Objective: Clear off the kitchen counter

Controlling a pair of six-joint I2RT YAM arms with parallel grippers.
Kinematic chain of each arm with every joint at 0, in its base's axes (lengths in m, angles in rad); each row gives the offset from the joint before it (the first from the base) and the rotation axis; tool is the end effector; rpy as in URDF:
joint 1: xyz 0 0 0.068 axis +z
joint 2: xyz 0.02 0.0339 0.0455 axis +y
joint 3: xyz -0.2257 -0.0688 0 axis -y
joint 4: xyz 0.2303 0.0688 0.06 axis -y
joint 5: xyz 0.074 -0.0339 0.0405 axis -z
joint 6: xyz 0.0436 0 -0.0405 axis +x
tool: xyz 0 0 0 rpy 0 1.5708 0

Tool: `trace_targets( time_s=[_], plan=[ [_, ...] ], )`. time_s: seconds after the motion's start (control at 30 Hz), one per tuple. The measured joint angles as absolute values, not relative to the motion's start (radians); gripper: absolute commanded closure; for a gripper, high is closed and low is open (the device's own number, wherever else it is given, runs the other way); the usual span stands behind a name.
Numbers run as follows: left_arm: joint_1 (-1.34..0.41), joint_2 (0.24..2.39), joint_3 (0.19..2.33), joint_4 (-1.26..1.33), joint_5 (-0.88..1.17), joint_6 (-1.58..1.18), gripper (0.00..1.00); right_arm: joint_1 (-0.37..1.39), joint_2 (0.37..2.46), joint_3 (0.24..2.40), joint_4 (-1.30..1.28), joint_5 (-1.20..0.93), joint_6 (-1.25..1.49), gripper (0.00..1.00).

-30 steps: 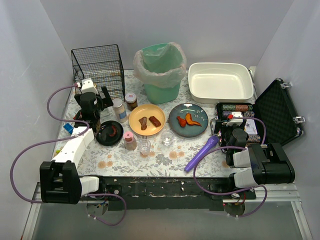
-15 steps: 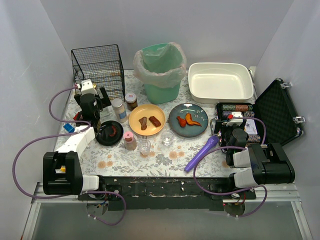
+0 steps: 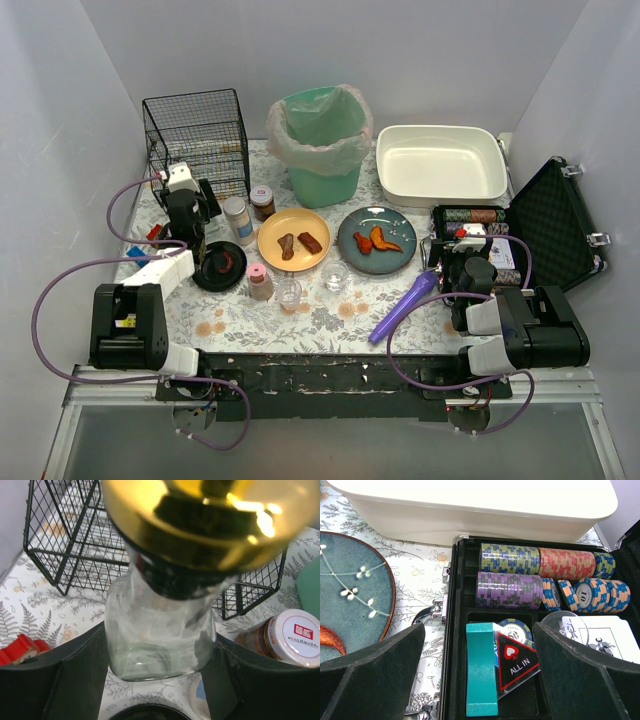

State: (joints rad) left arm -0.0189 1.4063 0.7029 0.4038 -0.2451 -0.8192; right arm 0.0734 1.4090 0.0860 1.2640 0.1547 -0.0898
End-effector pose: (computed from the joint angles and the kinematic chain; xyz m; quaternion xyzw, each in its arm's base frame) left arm 0.3087 0.0047 0.1986 -0.3780 0.7073 -0.1499 0.5783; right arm 0.2151 0.0091 0.1208 -0.0063 0.7274 -0.0618 0.6834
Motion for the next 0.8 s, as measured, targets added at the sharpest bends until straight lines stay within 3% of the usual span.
trace_targets(
  time_s=[0.07,0.13,0.3,0.8],
  plan=[
    [-0.019,1.417,0.707,0.41,-0.247,-0.813,0.51,0.073,1.409,0.086,1.264,0.155,-0.09,0.03],
    [-0.019,1.428,0.718,0.412,-0.252,-0.808,0.72,0.073,1.409,0.086,1.264,0.155,-0.09,0.03],
    [-0.017,1.446,0.746,0.393,-0.279,-0.819,0.99,0.073,1.409,0.086,1.264,0.155,-0.09,0.03],
    [-0.017,1.452,0.957,0.165,-0.311,-0.784,1.0,0.073,1.409,0.086,1.264,0.158,-0.09,0.02]
  ],
)
